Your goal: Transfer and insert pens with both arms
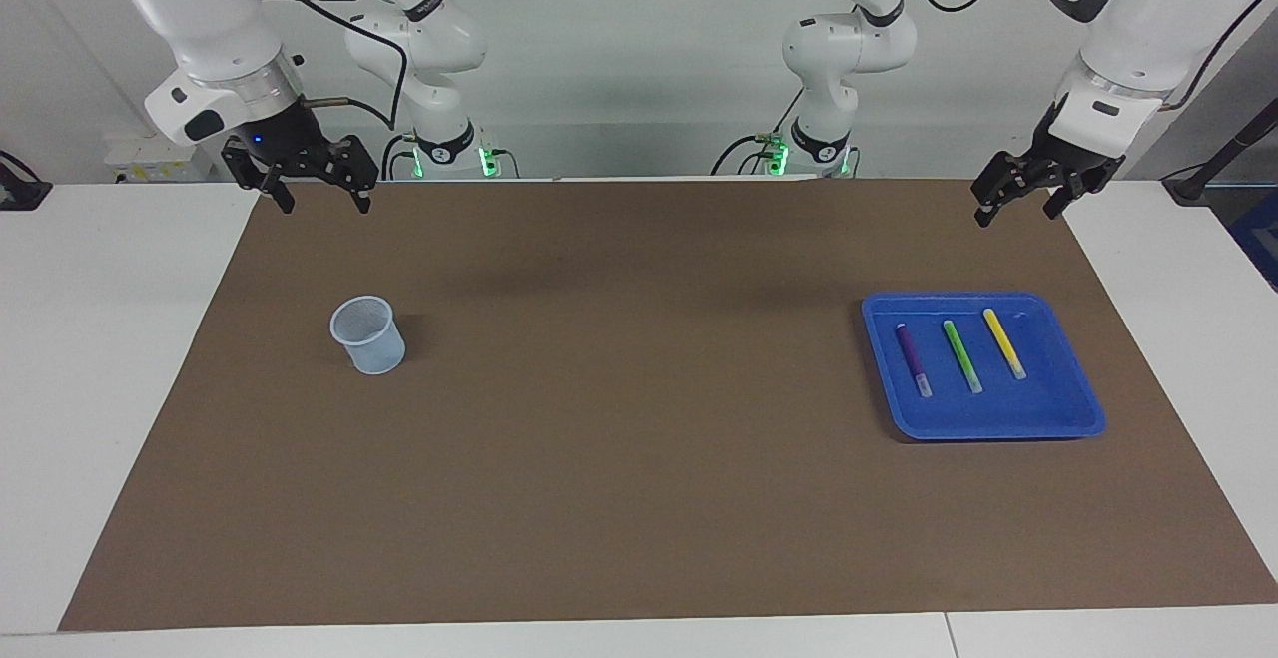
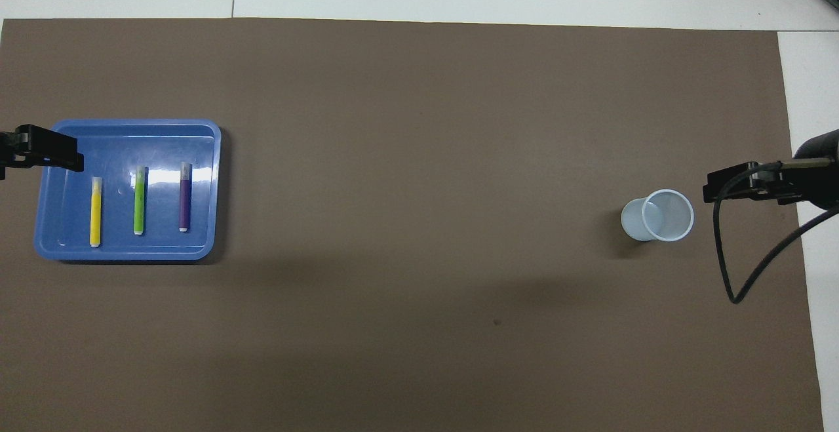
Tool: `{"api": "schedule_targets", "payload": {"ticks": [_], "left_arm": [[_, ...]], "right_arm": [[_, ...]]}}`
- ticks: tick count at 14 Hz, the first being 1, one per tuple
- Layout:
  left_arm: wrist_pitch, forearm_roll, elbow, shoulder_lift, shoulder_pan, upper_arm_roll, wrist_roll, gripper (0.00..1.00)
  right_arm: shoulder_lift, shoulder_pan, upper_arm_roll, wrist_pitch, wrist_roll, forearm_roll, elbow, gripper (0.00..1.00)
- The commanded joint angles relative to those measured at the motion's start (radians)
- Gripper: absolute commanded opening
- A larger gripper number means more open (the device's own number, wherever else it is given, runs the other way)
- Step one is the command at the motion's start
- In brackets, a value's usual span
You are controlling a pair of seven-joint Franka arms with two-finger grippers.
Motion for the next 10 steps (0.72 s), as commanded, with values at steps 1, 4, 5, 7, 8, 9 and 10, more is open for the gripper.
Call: {"api": "schedule_targets", "payload": {"ticks": [1,4,5,7,8,9,10], "left_arm": [[0.072,-0.01,-0.101,-0.041,0.024,-0.005,0.004,1.0],[0.138,-0.01,-0.181,-0.052,0.022,-0.005,0.004,1.0],[0.144,-0.01,-0.191,-0.047,0.022,-0.005,0.004,1.0],[0.162,-0.01,-0.217,-0.038,0.012,-0.005,0.005,1.0],[0.188,-0.01,-0.243,-0.037,0.008,-0.005,0.006,1.0],[0.219,-0.01,-0.272,-0.035,0.008,-0.005,0.006,1.0],[0.247,-0.01,-0.293,-0.029,0.008,-0.005,0.008,1.0]], "right_arm": [[0.0,-0.006,0.0,-0.004,0.006,0.015,0.004,1.0],[0.0,-0.006,0.0,-0.004,0.006,0.015,0.004,1.0],[0.0,-0.006,0.0,-0.004,0.006,0.015,0.004,1.0],[0.0,-0.006,0.0,-0.004,0.006,0.015,0.004,1.0],[0.0,-0.006,0.0,-0.004,0.006,0.015,0.004,1.0],[0.0,-0.006,0.0,-0.004,0.006,0.015,0.004,1.0],[0.0,-0.006,0.0,-0.005,0.006,0.015,0.004,1.0]]}}
